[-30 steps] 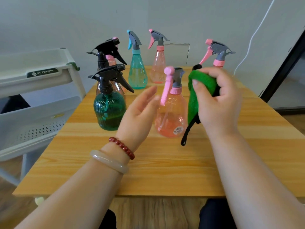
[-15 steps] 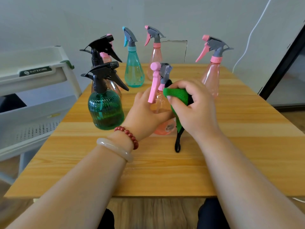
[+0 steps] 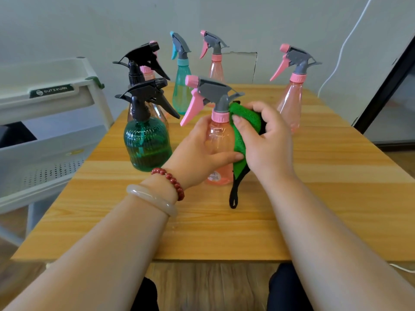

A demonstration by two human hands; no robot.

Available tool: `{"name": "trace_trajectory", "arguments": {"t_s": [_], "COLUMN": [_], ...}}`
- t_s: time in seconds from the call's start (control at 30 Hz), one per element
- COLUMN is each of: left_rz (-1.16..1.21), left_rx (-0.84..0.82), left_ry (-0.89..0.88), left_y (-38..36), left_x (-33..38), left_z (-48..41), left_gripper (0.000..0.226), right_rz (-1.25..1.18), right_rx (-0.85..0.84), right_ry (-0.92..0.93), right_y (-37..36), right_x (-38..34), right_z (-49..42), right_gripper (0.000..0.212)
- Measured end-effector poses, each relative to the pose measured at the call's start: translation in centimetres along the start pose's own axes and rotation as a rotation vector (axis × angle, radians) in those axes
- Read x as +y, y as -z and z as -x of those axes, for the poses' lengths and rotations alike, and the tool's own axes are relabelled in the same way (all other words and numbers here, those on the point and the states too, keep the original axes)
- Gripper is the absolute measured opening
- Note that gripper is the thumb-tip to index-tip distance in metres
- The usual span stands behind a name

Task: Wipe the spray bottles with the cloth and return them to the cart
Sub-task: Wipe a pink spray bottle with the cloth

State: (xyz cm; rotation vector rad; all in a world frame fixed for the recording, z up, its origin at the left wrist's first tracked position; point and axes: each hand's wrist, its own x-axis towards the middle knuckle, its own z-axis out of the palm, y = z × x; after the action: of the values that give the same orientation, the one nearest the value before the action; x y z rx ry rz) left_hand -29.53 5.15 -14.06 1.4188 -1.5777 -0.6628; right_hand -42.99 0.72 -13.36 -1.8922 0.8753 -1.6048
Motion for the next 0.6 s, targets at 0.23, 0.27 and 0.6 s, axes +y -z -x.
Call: {"name": "trace_trajectory", "arguments": {"t_s": [0.23,0.27,0.6], "left_rz": [0.028,0.009,-0.01], "left_rx": [-0.016,-0.012,-0.029], "left_ry": [-0.004,-0.008,0.006], "left_y": [0.1,0.2,0.3], "left_x": [0.0,0.1,0.1], "left_z": [0.4,0.4,0.6], "left_gripper": [0.069,0.071,0.074], "right_rz": [-0.138,-0.115,-0.074], "right_rx": [0.004,-0.003,-0.041], "right_ry": [-0.059,-0.069,-0.047], "right_y": [-0.2,-0.3,-0.2], "right_x": [-0.7,-0.6,-0.8], "right_z": [0.1,0.1,0.1], "right_gripper": [0.014,0.015,0.014]}}
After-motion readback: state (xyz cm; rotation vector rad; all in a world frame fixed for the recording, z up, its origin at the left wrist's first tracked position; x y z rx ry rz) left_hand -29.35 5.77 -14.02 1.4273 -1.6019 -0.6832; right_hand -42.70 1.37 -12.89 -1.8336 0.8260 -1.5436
